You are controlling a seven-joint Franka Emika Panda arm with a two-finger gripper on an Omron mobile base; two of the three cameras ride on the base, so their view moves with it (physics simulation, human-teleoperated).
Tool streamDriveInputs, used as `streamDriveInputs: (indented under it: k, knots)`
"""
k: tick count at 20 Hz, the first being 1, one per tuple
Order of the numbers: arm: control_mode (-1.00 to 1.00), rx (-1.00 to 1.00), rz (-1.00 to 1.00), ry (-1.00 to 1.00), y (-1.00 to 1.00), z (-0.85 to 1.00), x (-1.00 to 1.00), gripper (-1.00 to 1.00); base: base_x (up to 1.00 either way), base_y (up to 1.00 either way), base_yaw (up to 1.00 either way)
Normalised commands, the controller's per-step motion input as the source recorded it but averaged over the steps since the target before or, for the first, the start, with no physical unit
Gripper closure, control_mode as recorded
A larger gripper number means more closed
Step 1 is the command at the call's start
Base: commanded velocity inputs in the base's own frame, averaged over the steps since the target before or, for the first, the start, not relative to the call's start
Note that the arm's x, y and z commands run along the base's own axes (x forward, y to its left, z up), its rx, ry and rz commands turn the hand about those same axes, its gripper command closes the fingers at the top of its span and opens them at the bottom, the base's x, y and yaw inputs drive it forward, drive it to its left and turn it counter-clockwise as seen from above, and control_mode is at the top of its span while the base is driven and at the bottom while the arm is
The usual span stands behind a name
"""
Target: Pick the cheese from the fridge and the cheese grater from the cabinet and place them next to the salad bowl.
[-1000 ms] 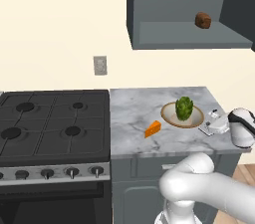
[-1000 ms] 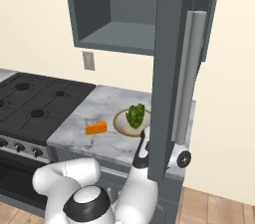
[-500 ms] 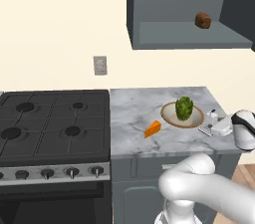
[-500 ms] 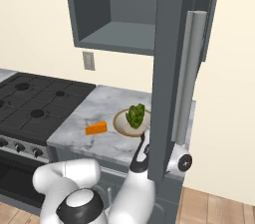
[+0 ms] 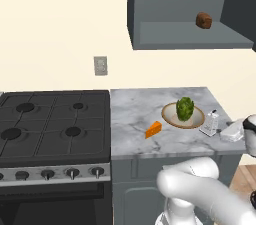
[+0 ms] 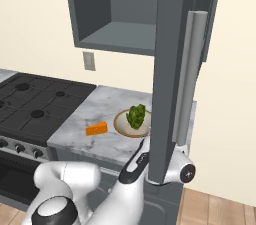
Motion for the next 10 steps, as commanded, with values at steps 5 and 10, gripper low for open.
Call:
streamDriveInputs:
  k: [5, 10]
  knots:
    - [-1.00, -0.02, -0.03, 0.00, 0.01, 0.07, -0.63, -1.00, 0.00, 0.00, 0.00]
    - [-1.00, -0.07, -0.05, 0.00, 0.09, 0.15, -0.62, -1.00, 0.00, 0.00, 0.00]
